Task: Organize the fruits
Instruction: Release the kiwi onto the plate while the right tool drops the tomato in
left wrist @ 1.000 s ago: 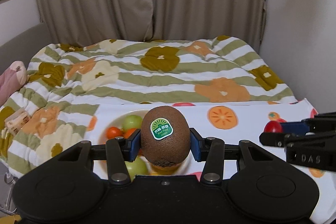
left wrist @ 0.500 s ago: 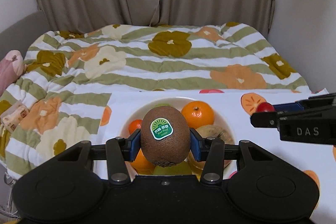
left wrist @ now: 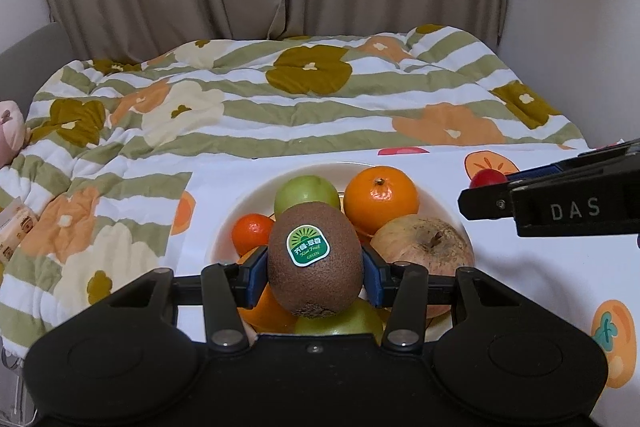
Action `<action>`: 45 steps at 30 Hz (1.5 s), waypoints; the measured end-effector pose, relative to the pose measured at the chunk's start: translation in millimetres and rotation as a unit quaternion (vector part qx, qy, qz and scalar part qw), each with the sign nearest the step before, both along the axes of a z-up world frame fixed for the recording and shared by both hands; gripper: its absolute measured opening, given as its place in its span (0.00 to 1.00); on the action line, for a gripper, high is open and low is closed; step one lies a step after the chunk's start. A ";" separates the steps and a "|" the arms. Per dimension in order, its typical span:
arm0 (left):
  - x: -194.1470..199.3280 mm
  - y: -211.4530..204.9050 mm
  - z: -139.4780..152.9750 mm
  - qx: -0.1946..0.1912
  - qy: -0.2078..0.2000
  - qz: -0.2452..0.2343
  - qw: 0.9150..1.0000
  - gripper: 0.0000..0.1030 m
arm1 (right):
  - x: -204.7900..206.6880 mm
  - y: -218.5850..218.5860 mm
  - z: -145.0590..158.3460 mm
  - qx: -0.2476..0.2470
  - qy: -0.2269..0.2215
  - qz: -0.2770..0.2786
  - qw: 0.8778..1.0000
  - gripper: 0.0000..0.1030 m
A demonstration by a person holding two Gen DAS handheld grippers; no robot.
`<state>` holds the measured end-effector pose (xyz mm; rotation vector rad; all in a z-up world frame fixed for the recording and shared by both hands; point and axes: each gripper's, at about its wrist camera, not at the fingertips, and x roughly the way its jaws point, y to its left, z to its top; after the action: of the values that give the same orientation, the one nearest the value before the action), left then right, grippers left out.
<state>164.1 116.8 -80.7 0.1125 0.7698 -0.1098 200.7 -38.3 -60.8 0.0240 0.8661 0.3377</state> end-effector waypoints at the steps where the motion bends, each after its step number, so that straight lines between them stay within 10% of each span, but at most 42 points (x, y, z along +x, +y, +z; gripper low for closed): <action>1: 0.0 -0.4 0.0 0.000 -0.003 -0.002 1.000 0.53 | 0.8 0.3 -0.5 -0.001 0.000 0.000 1.000 0.48; 5: -5.1 1.5 7.3 -0.002 -0.022 -0.005 1.000 0.84 | 2.0 1.2 -0.8 0.000 0.000 0.002 1.000 0.48; 9: -12.2 9.4 14.1 -0.004 -0.027 -0.006 1.000 0.90 | 7.7 6.3 1.0 0.001 -0.002 0.012 1.000 0.48; 30: -35.1 37.4 15.9 -0.003 -0.008 0.010 1.000 0.90 | 36.7 55.3 -4.7 0.039 0.016 0.046 0.998 0.50; 34: -37.4 38.1 14.1 -0.003 -0.005 0.003 1.000 0.90 | 34.9 53.3 -4.3 0.045 0.009 0.031 0.998 1.00; 45: -44.7 32.0 21.5 -0.010 0.000 -0.014 1.000 0.90 | 4.8 31.8 16.4 0.048 -0.016 -0.007 0.999 1.00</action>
<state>119.4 148.7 -59.1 0.1049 0.7675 -0.1428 205.5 -6.5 -44.4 0.1132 0.8181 0.3656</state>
